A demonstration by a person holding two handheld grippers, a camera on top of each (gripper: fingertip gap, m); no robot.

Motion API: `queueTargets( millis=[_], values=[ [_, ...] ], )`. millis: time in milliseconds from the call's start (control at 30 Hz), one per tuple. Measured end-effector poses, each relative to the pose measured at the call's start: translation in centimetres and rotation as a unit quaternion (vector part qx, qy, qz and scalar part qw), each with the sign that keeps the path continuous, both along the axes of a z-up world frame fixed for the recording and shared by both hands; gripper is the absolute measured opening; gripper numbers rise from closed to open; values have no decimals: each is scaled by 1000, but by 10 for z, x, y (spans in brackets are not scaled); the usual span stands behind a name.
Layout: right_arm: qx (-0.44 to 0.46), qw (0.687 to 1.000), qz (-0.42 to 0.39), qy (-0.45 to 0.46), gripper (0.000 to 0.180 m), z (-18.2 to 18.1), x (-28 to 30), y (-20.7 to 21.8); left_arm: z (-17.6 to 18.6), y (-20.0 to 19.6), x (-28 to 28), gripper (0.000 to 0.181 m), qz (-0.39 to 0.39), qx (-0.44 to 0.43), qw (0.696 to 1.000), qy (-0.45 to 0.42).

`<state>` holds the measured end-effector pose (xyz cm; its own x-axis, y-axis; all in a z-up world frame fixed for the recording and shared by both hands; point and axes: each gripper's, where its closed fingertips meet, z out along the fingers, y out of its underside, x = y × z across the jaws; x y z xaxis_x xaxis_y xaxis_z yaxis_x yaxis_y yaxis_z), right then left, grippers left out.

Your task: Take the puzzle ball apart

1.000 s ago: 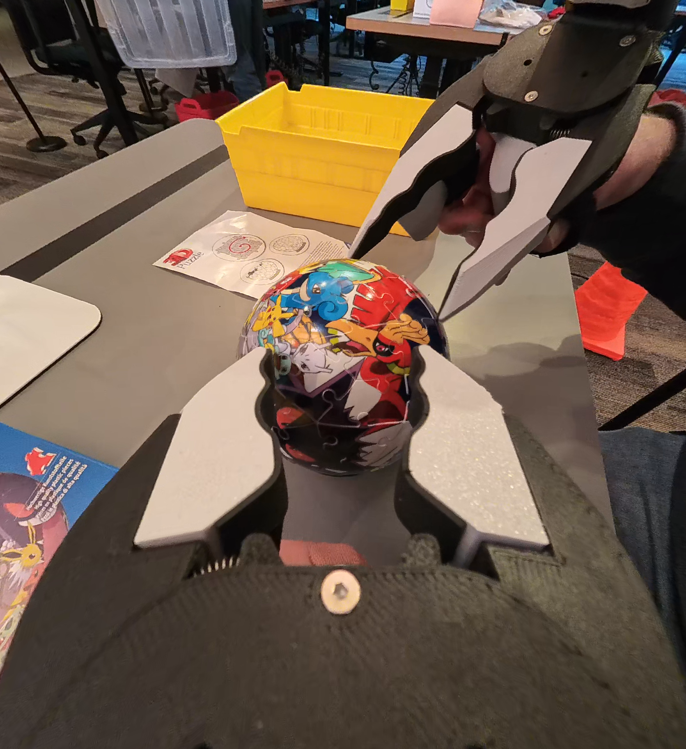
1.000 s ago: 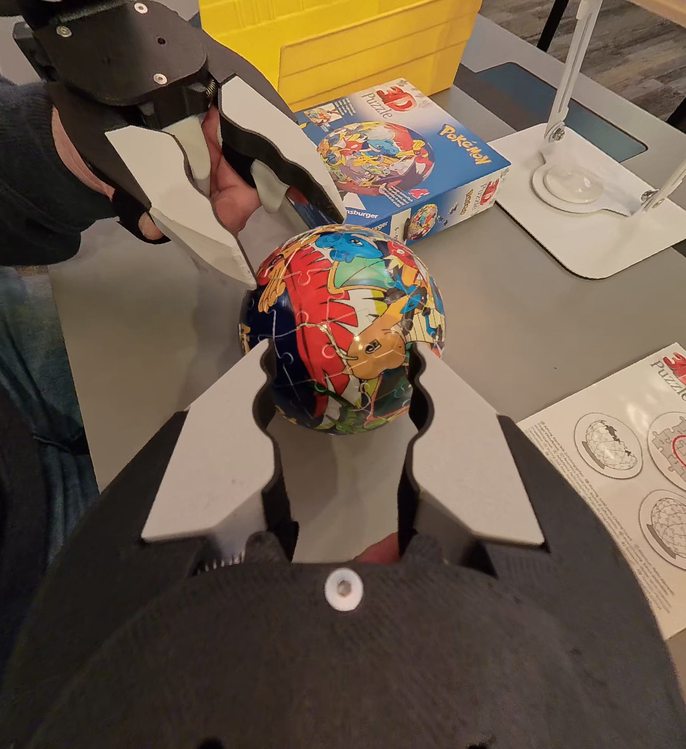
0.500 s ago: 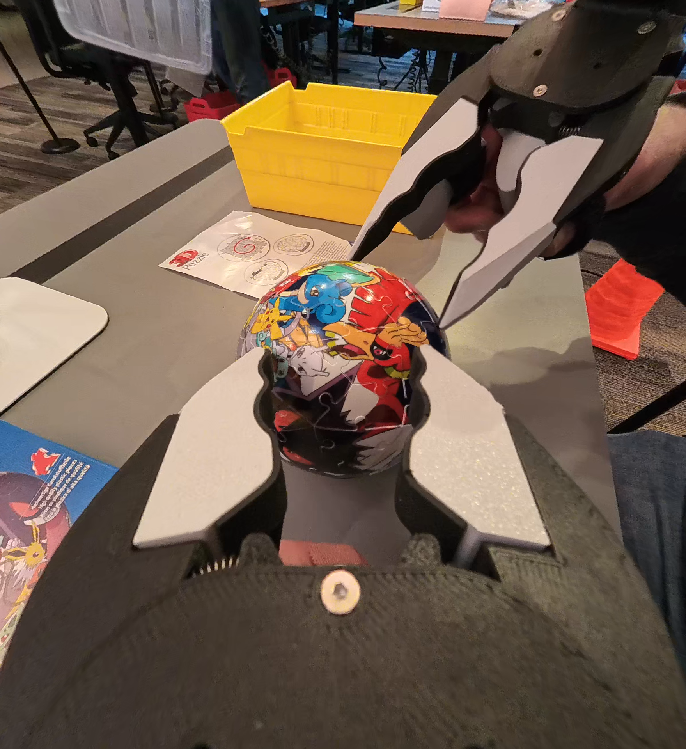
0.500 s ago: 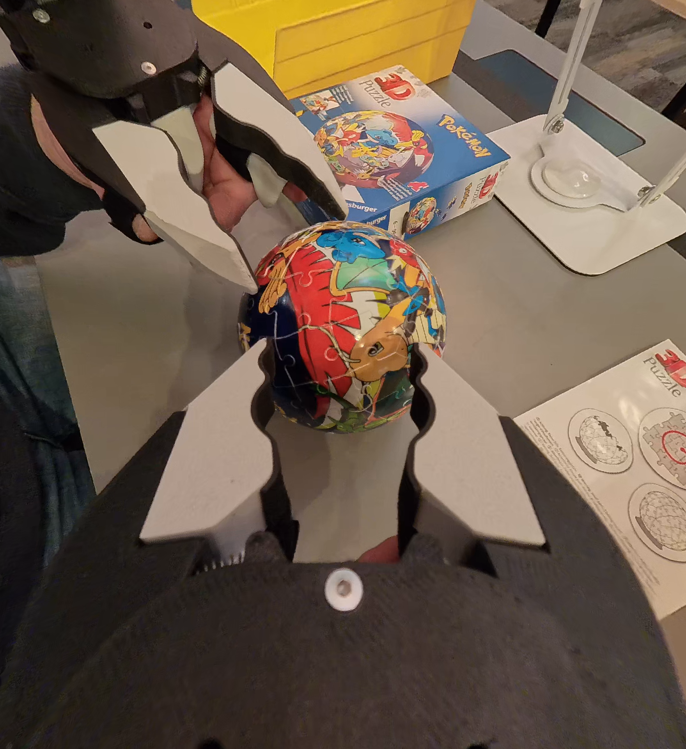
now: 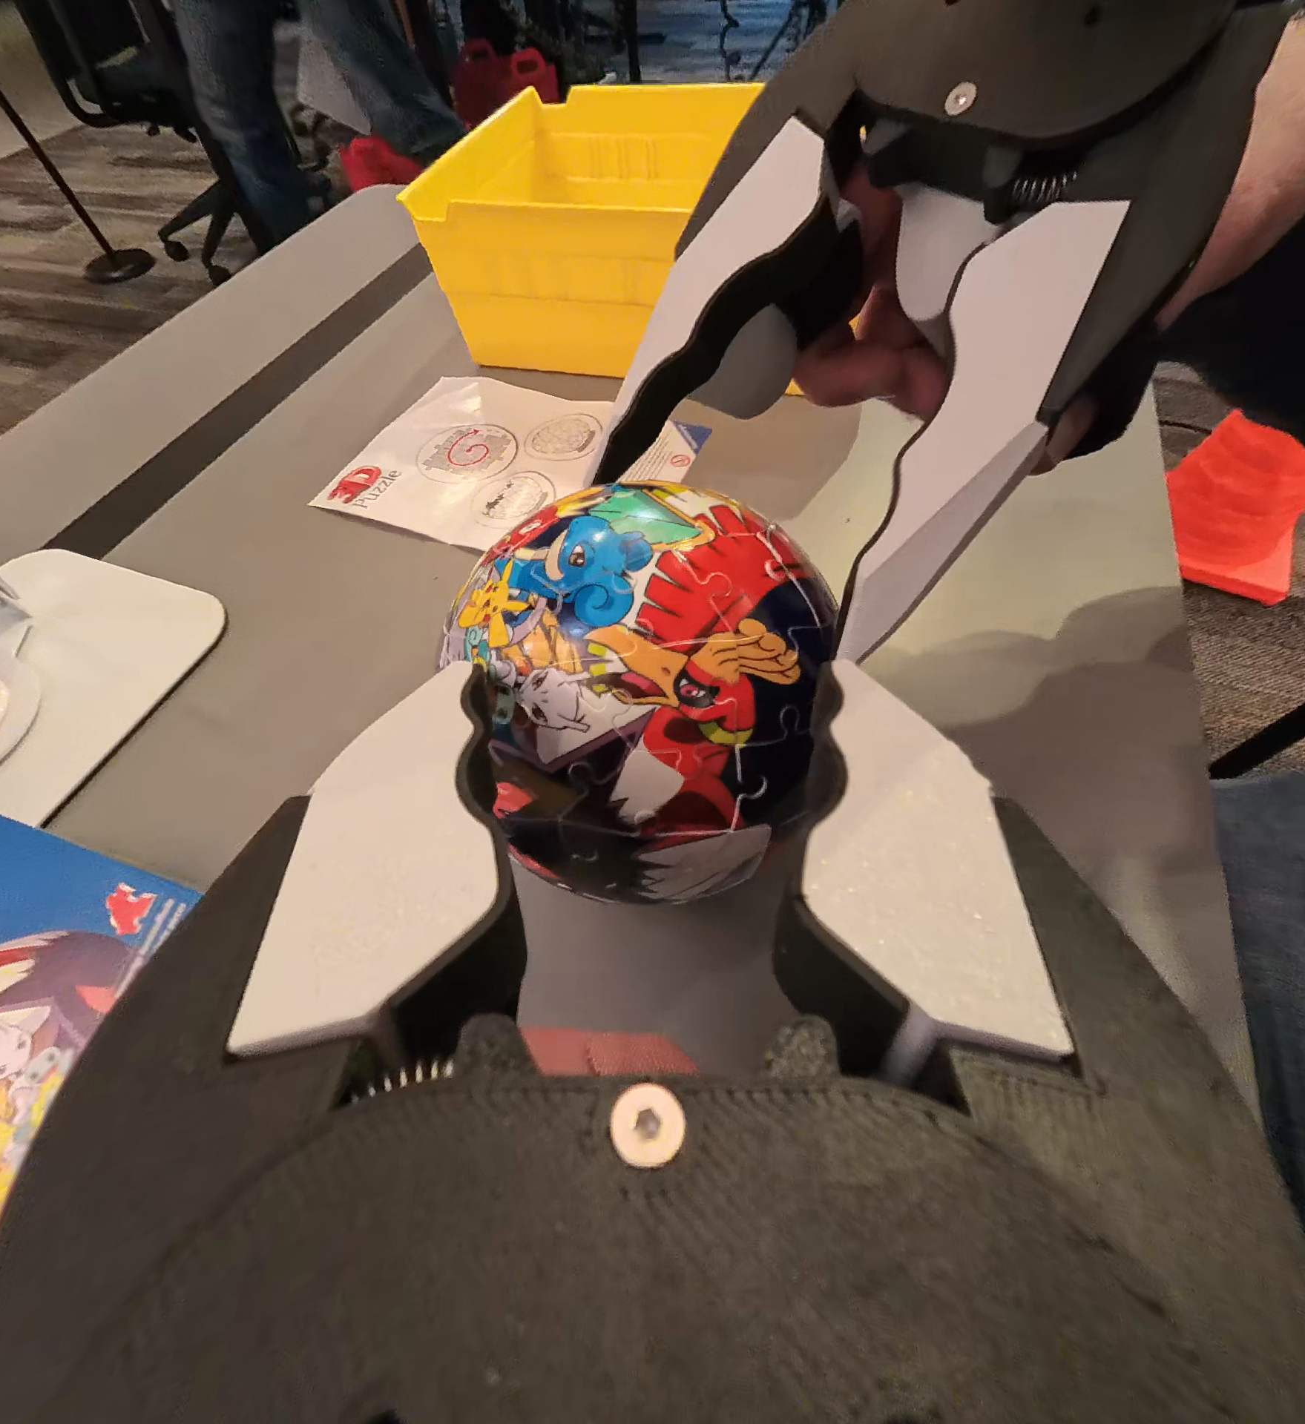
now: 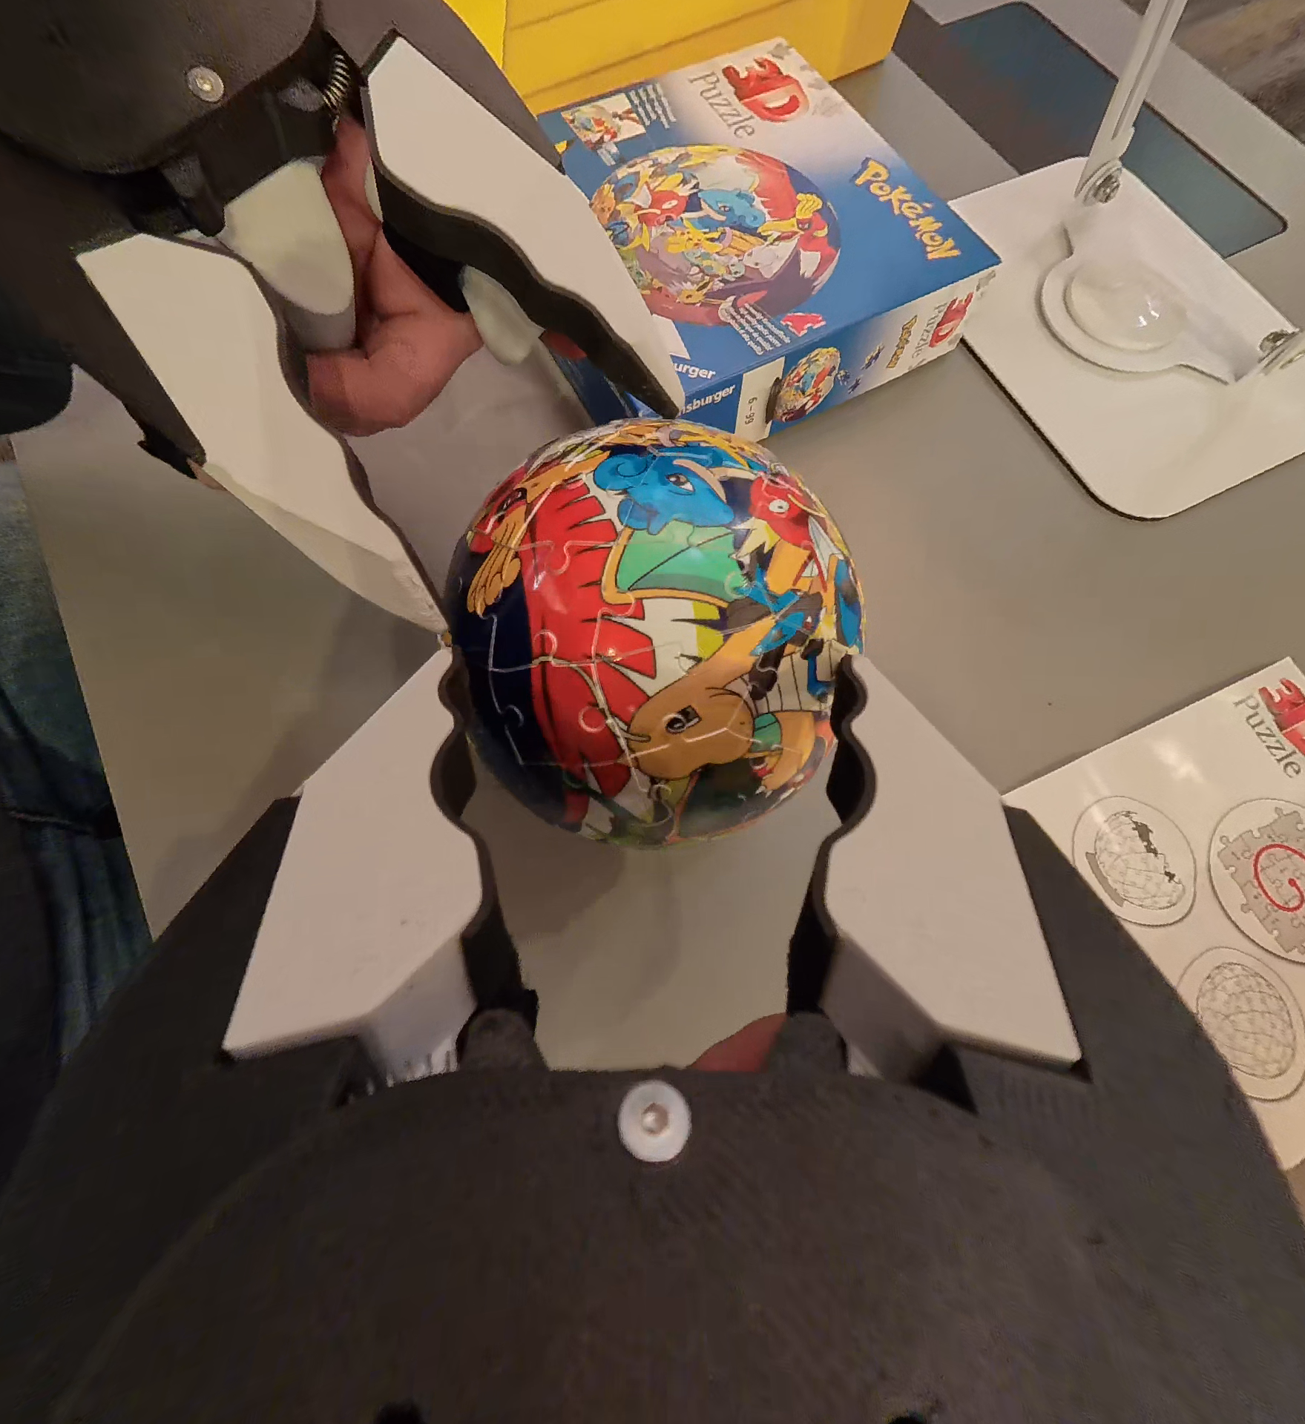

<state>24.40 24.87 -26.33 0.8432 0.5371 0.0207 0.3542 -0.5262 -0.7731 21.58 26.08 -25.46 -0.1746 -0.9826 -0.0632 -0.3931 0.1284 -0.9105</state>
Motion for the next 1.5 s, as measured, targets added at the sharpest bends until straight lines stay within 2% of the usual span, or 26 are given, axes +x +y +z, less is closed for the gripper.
queueTargets(
  millis=[333,433,567,1133,1500],
  values=[
    [12,1000,1,10,92,0,1,-1,0,1,0,77,17,13,1000,-7],
    [12,1000,13,10,92,-2,3,-4,-7,6,-3,99,8,7,1000,29],
    [14,999,27,20,92,-5,5,-5,-22,8,-1,109,-17,22,996,83],
    [50,997,20,55,93,-5,6,-5,-25,4,5,109,-28,15,997,64],
    [52,997,28,42,89,-5,7,-7,-24,4,5,109,-30,26,997,64]
  ],
)
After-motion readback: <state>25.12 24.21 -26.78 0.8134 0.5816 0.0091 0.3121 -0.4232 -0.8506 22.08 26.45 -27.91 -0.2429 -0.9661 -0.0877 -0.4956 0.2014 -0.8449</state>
